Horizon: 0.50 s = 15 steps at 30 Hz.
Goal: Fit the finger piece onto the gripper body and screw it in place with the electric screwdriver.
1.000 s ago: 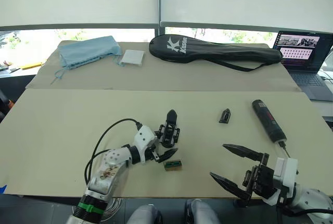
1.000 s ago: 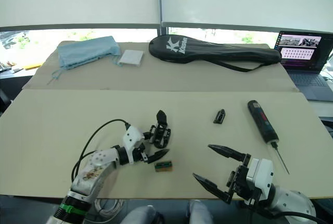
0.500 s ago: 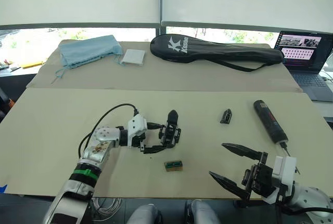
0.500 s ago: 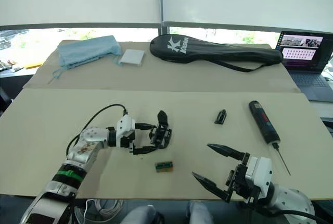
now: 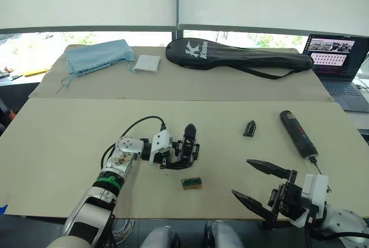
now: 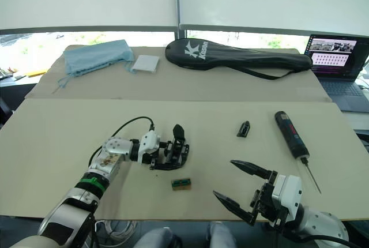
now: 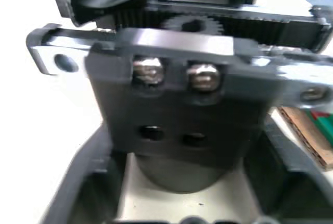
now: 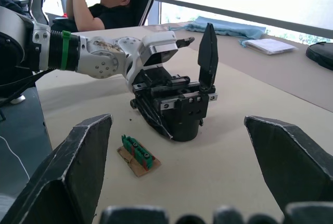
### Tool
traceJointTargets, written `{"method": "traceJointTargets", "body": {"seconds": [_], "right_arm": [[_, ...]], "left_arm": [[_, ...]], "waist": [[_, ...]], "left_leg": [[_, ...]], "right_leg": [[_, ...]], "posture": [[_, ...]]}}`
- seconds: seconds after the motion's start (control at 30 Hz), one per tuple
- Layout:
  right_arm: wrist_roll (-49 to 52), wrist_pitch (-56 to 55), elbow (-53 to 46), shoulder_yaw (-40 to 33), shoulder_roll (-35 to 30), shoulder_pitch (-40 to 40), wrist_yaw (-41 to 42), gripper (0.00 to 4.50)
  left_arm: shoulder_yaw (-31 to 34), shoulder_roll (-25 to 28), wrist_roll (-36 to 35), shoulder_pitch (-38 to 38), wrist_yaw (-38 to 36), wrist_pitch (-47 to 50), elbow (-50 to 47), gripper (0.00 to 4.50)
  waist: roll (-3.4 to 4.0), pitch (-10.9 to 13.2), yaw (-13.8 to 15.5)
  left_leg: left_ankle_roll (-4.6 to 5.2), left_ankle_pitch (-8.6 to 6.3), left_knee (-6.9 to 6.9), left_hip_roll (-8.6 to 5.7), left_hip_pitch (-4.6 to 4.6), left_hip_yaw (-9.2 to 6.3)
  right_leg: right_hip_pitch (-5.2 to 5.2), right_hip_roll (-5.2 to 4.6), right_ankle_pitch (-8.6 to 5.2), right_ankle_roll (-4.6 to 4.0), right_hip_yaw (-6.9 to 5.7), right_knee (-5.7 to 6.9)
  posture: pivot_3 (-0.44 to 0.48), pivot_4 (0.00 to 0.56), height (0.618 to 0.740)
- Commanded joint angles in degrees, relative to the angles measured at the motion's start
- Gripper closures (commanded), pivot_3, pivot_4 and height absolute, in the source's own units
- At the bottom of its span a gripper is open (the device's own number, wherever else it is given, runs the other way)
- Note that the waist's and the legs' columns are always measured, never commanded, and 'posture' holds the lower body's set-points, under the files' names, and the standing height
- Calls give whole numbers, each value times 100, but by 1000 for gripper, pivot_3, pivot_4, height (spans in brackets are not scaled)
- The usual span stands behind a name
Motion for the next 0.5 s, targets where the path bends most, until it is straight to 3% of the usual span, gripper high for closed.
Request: {"method": "traceJointTargets", "body": {"seconds": [0.03,0.5], "right_arm": [[-7,-68,-218,-60,19,6,-11,0],[-52,-76,-160,-12,48,-75,34,0]], "left_arm": [[100,42,4,29,11,72,55,2164],[59,122,130,56,41,316,-149,2164]], "waist": [[0,0,0],[-1,0,1]], "left_leg": [[0,0,0,1,0,0],[6,-2,1,2,-2,0]], "right_leg": [[0,0,0,0,0,0],[-2,0,0,0,1,2]], "posture": [[0,150,740],[0,150,740]]}}
